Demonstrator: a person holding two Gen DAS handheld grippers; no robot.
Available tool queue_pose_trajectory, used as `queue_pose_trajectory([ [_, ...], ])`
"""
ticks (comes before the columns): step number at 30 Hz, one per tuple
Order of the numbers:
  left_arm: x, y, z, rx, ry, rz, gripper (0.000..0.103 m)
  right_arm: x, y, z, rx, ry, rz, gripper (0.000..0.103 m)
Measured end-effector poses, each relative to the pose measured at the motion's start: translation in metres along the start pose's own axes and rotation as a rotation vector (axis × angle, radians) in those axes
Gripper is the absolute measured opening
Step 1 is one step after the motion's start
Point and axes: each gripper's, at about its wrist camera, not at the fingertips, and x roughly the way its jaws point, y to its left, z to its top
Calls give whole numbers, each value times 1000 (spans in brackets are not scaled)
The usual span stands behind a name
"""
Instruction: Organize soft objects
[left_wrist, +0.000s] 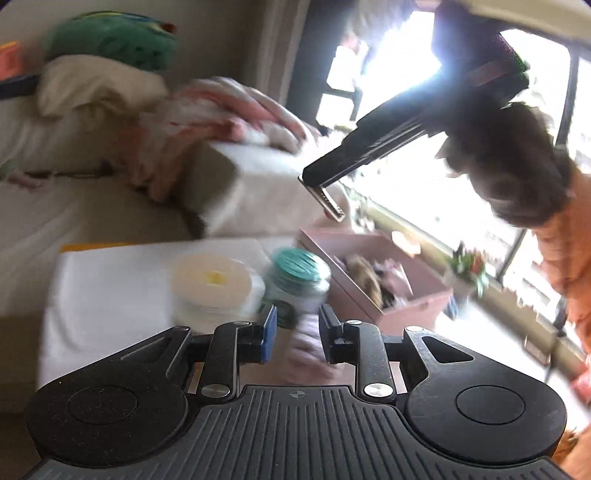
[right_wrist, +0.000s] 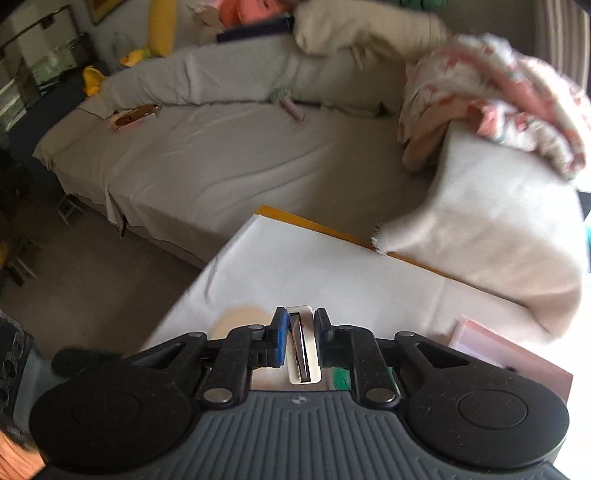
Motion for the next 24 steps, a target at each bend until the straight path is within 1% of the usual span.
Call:
queue_pose_trajectory([
  [2, 19, -24, -2, 72, 31, 8, 28, -15, -1, -32, -42, -26, -39, 15],
  [3, 28, -35, -3, 107, 38, 34, 28, -21, -2, -50, -64, -35, -60, 15],
  [6, 53, -63, -9, 227, 77, 156, 28, -26, -4, -103, -113, -58, -130, 15],
  [7, 60, -69, -11, 257, 94, 188, 28, -28, -4, -117, -128, -66, -148, 15],
  [8, 67, -75, -13, 273, 114, 205, 28, -30, -6, -133, -144, -79, -161, 15],
  [10, 80, -80, -18, 273, 168, 190, 29, -32, -6, -161, -159, -97, -173, 15],
  [12, 92, -86, -25, 292, 213, 187, 30, -30, -12, -187, -147, -104, -162, 15],
  [15, 105, -90, -31, 317, 253, 198, 30, -16, -24, -213, -83, -94, -146, 15],
  [17, 108, -92, -32, 326, 252, 230, 30, -7, -33, -225, -38, -81, -153, 15],
  [19, 110, -90, -29, 344, 240, 278, 30, 0, -39, -232, -8, -68, -150, 15],
  [21, 111, -88, -28, 352, 239, 307, 33, 6, -43, -238, 11, -62, -132, 15],
  [24, 116, -84, -24, 349, 258, 296, 33, 9, -45, -242, 19, -61, -117, 15],
])
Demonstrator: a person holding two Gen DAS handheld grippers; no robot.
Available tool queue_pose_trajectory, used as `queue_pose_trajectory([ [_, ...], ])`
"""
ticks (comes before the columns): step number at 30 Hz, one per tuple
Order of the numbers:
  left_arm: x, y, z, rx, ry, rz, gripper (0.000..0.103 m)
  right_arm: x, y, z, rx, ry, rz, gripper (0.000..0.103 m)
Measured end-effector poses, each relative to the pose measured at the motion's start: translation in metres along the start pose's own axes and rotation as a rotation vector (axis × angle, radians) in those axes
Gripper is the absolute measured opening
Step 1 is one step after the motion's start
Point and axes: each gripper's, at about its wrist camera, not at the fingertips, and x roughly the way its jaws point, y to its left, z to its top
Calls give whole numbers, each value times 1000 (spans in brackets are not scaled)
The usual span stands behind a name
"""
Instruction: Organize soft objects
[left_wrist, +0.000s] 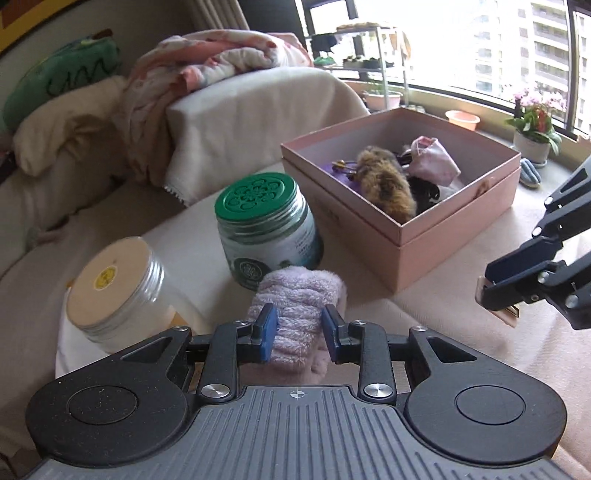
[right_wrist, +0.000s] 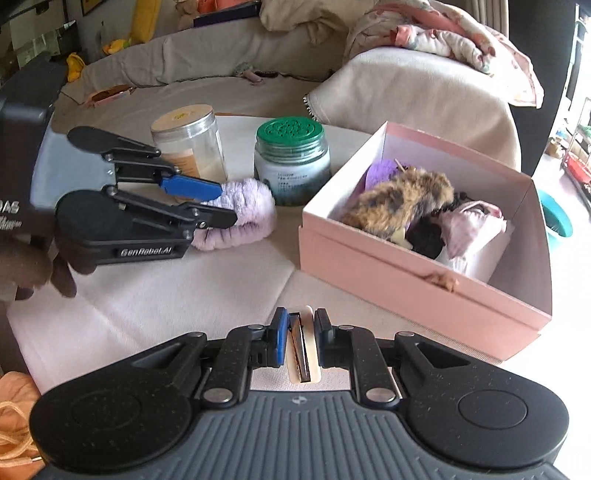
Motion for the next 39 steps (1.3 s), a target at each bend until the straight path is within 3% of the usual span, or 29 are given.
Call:
queue_pose_trajectory([
  [11, 14, 8, 1, -59, 14, -35, 37, 9, 1, -15, 9, -2, 2, 15],
  [12, 14, 8, 1, -69, 11, -32, 37, 7, 0, -16, 15, -8, 5, 18],
  [14, 12, 9, 1, -85, -3, -24, 37, 4, -2, -18, 25, -18, 16, 37],
  [17, 2, 9, 0, -72, -48, 17, 39, -3, -1, -26, 5, -37, 0, 54],
  [22, 4, 17, -3, -98, -37, 14, 43, -3, -6, -40, 23, -33, 4, 54],
  [25, 11, 20, -7, -142, -12, -59, 43, 3, -14, -45, 88, -28, 7, 54],
  [29, 8, 16, -10, -149, -27, -116, 53, 4, -17, -49, 124, -56, 15, 63],
  [35, -20, 7, -16, -125, -120, -193, 53, 8, -7, -55, 91, -107, -4, 76],
  [39, -35, 1, -14, -72, -166, -55, 52, 11, 6, -59, 15, -127, -57, 79],
])
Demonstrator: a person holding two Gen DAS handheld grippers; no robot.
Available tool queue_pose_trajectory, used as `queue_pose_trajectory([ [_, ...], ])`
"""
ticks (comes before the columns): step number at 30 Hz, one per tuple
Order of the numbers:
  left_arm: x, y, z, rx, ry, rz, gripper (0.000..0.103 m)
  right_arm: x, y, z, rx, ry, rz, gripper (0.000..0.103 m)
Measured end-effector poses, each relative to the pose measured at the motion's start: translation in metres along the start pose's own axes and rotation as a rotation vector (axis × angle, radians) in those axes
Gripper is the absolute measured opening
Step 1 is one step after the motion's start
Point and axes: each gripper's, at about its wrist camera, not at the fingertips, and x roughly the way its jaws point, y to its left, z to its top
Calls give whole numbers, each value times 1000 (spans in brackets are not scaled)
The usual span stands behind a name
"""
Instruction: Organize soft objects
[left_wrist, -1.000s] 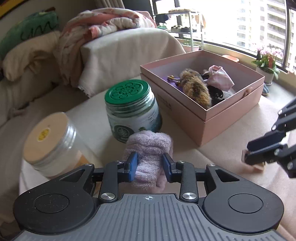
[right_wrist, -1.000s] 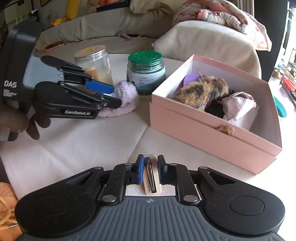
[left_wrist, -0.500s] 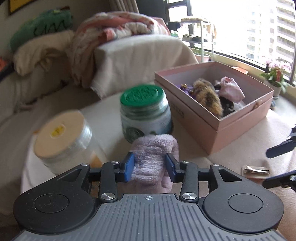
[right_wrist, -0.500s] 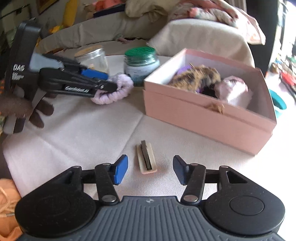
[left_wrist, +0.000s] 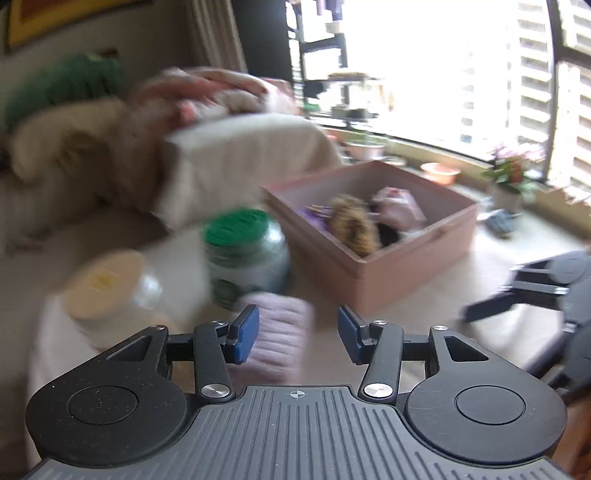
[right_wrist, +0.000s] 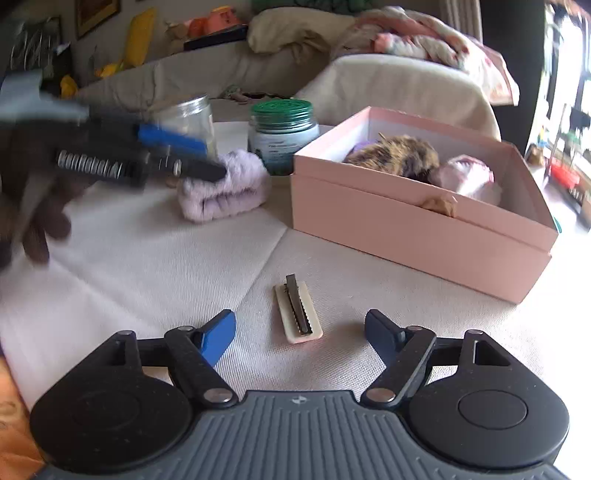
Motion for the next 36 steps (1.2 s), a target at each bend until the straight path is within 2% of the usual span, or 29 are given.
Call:
queue_pose_trajectory([
  [4, 14, 19, 6, -79, 39, 5, 52, 0, 1, -1, -1, -12, -1, 81],
  [9, 37, 34, 11, -145, 89, -72, 52, -1, 0, -2, 1, -15, 2, 82],
  [12, 45, 37, 11, -145, 111, -60, 52, -1, 1, -3, 0, -16, 2, 83],
  [16, 50, 34, 7, -153, 157, -110, 52, -1, 1, -2, 6, -18, 4, 83],
  [19, 47, 26, 2, -130, 167, -115, 52, -1, 1, -1, 10, -17, 6, 82],
  [21, 44, 21, -1, -110, 171, -113, 53, 0, -1, 0, 20, -20, 0, 77],
  [26, 41, 13, -10, -94, 198, -93, 55, 4, -2, 11, 12, -8, -42, 38],
  [28, 41, 12, -12, -95, 208, -73, 55, 4, -2, 14, 2, 9, -33, 20],
  [32, 34, 10, -11, -100, 185, -59, 55, -5, 5, 13, -36, 23, -32, 20],
  [36, 22, 1, -10, -74, 195, -80, 54, -28, 4, 12, -36, -15, -46, 20],
])
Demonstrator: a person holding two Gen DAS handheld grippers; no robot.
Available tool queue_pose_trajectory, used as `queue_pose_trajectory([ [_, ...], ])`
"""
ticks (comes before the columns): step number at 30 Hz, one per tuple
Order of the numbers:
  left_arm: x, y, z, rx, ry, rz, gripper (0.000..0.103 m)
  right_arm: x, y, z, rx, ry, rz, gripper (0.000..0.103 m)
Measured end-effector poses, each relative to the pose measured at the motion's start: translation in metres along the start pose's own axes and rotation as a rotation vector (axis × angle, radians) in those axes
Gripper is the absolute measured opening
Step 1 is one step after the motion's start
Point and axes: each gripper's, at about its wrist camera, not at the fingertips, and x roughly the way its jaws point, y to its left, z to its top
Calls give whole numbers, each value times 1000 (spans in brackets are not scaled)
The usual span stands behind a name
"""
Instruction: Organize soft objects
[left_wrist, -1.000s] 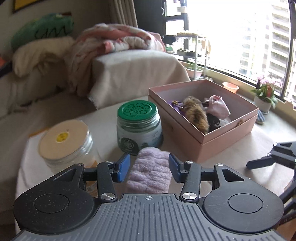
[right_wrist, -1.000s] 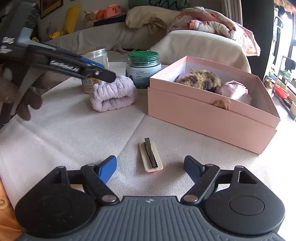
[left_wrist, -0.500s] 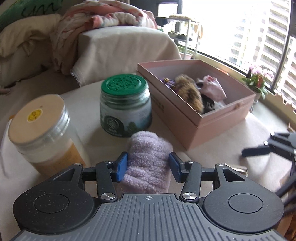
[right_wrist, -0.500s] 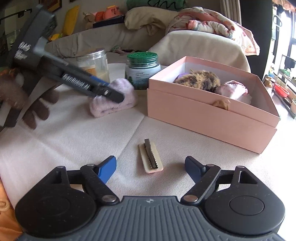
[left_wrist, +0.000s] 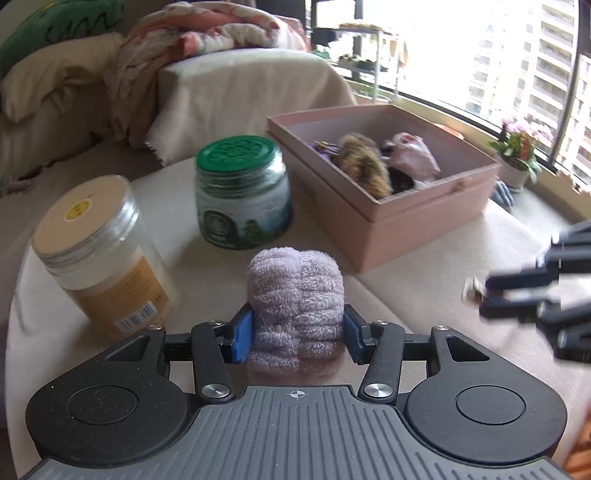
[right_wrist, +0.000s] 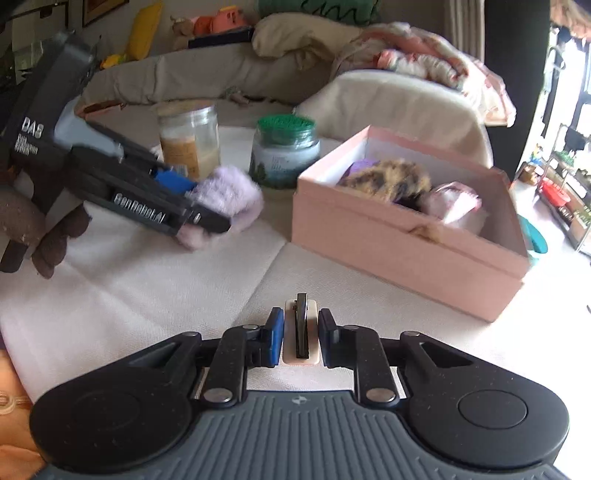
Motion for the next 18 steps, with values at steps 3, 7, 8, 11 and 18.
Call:
queue_pose_trajectory([
  [3, -7, -11, -3, 28, 20, 0, 54, -19, -6, 2, 9, -42, -26, 20],
  [7, -26, -32, -2, 72, 11, -32, 54, -50, -16, 7, 31, -125, -52, 20],
  [8, -32, -38, 0, 79, 0, -54, 54, -59, -20, 8, 40, -153, -57, 20],
  [11, -52, -49, 17, 68, -69, -133, 54, -80, -30, 13, 69, -227, -71, 20],
  [18, -55, -46, 91, -37, -302, -217, 54, -82, -45, 6, 101, -251, -79, 20],
])
